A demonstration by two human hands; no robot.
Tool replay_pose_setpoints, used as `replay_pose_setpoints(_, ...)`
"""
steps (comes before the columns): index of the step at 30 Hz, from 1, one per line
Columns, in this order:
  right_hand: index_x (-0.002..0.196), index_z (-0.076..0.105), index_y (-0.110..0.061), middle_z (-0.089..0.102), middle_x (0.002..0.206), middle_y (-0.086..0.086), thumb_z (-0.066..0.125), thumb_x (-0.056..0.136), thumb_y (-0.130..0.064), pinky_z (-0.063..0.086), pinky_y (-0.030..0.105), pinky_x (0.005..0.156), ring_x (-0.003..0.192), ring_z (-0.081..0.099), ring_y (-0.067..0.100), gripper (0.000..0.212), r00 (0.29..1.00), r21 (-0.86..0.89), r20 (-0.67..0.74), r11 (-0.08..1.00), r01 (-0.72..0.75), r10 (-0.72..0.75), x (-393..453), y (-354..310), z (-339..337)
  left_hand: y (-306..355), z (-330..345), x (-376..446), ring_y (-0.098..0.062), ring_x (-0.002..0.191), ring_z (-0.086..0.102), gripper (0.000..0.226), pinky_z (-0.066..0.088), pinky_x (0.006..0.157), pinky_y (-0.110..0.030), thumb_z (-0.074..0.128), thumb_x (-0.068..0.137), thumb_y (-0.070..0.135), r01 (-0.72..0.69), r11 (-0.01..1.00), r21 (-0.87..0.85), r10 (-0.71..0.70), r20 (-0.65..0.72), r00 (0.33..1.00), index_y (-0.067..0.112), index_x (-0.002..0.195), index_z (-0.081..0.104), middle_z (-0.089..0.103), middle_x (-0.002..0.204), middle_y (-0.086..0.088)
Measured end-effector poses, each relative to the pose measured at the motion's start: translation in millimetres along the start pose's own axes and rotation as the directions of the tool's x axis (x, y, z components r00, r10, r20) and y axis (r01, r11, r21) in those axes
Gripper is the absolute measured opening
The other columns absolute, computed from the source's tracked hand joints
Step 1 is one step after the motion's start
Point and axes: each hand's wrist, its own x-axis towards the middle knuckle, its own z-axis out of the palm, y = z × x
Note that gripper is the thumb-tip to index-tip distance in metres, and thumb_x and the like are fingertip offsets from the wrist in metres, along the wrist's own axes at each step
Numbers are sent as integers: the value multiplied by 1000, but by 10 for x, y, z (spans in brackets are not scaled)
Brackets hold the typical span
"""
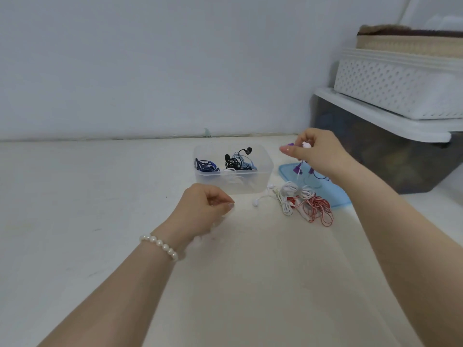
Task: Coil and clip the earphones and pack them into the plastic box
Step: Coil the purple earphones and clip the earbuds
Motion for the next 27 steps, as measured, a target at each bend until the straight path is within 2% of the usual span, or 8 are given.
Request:
replay_pose_setpoints(4, 85, 62, -12, 62, 69, 7, 72, 76, -37, 43, 27, 51, 55, 55, 16, 28, 991, -88, 97, 993, -85, 93, 21, 60, 42, -19, -2, 18, -5, 41, 48, 16, 40, 44, -18, 71, 78, 13, 2, 1000, -10, -2, -14, 1000, 22, 66, 70, 61, 55, 5)
replay_pose_setpoints(9, 83, 59, -15, 56, 78, 6, 66, 79, -44, 41, 28, 59, 57, 52, 16, 30, 992, -147, 63, 984, -100, 111, 28, 117, 44, -8, -82, 49, 3, 40, 45, 14, 38, 47, -13, 71, 77, 11, -29, 999, -18, 28, -44, 999, 20, 67, 70, 56, 44, 14)
replay_pose_setpoints(12, 91, 56, -19, 59, 84, 3, 67, 75, -50, 42, 28, 58, 67, 58, 18, 37, 988, -203, 97, 974, -97, 119, -8, 94, 55, -8, -205, 92, -4, 56, 51, 15, 39, 59, -15, 72, 76, 8, -39, 999, -17, 37, -85, 996, 20, 68, 70, 63, 59, 4)
replay_pose_setpoints(14, 95, 55, -22, 55, 88, 1, 69, 75, -38, 35, 23, 51, 63, 55, 15, 29, 988, -241, 117, 968, -70, 101, -14, 67, 54, -9, -292, 101, -10, 61, 49, 9, 37, 59, -16, 71, 76, 6, 1, 1000, -3, -1, -44, 999, 15, 74, 71, 61, 62, -4)
replay_pose_setpoints(17, 102, 53, -19, 55, 86, 5, 57, 77, -11, 39, 26, 53, 60, 56, 19, 26, 985, -254, 171, 967, 5, 40, -9, 3, 34, -32, -411, 100, 3, 45, 44, 12, 36, 51, -9, 70, 76, 4, 55, 992, 113, -62, 52, 997, 12, 83, 72, 56, 51, 11)
replay_pose_setpoints(22, 107, 47, -17, 51, 80, 3, 46, 78, 2, 44, 33, 61, 74, 52, 25, 34, 978, -385, 206, 915, 123, -44, 32, -83, -22, -57, -488, 84, -3, 52, 47, 19, 37, 49, -7, 79, 68, 6, 61, 960, 273, -109, 163, 981, 14, 84, 73, 61, 74, 0)
replay_pose_setpoints(24, 106, 47, -16, 50, 81, 2, 49, 76, 6, 42, 33, 64, 77, 50, 25, 37, 969, -396, 228, 901, 179, -93, 47, -123, -56, -44, -471, 79, -5, 56, 49, 21, 38, 49, -6, 80, 66, 7, 53, 952, 302, -116, 194, 974, 15, 83, 72, 61, 75, 1)
replay_pose_setpoints(27, 98, 54, -14, 55, 84, 4, 68, 70, 4, 37, 27, 62, 70, 49, 19, 36, 968, -412, 203, 884, 222, -149, 50, -196, -92, -28, -462, 69, 0, 53, 50, 20, 37, 49, -5, 81, 65, 8, 41, 944, 328, -116, 213, 970, 15, 81, 72, 61, 69, 5)
